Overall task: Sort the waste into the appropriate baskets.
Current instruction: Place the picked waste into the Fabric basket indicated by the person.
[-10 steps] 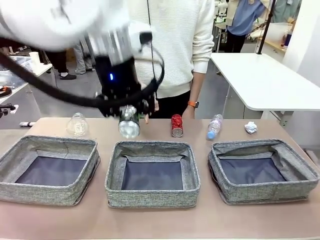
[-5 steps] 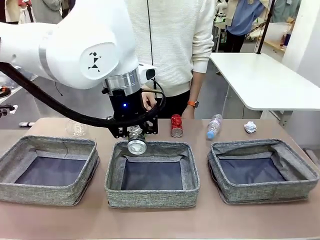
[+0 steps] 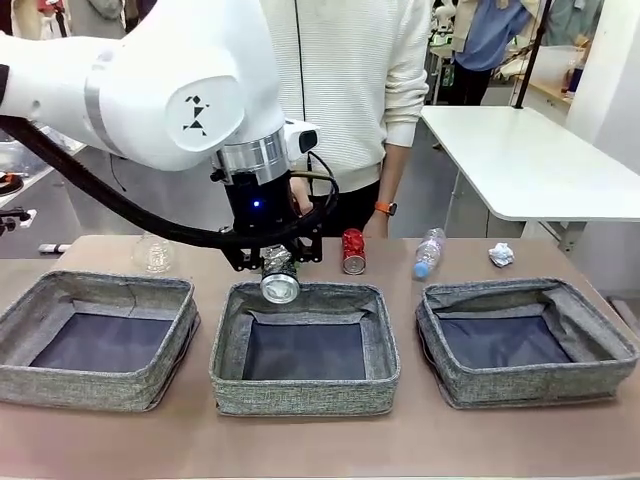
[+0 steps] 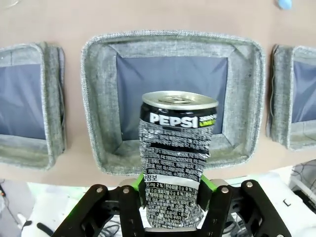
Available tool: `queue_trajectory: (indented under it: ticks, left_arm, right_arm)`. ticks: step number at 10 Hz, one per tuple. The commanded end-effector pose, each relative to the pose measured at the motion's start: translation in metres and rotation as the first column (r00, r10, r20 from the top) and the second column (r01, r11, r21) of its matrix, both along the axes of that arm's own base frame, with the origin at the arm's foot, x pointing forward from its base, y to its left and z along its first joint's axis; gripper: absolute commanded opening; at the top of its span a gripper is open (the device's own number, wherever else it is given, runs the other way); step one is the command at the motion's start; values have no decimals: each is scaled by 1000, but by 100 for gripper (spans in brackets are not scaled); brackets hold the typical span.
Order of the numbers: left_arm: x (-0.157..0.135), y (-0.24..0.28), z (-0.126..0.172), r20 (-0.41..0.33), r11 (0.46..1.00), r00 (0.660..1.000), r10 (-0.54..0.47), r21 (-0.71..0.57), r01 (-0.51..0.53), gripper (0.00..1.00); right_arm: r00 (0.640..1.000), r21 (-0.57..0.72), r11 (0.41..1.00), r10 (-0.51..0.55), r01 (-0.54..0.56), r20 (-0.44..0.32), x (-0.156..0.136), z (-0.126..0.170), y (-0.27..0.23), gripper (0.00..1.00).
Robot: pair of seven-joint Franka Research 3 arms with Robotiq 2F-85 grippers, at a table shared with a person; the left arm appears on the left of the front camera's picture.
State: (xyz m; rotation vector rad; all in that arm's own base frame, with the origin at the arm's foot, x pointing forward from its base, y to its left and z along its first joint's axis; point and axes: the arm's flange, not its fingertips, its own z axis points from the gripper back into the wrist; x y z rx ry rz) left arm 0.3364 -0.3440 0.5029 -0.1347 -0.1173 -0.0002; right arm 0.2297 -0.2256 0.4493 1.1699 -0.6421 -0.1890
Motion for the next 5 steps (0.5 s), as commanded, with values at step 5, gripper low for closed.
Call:
queue_trajectory:
  ticks: [5]
  left_arm:
    - [0,-5,-2,15,1000,1000,4,12,-5,100]
  right_arm:
    - [999,3,1000,-1,0,32,2,1,-1,100]
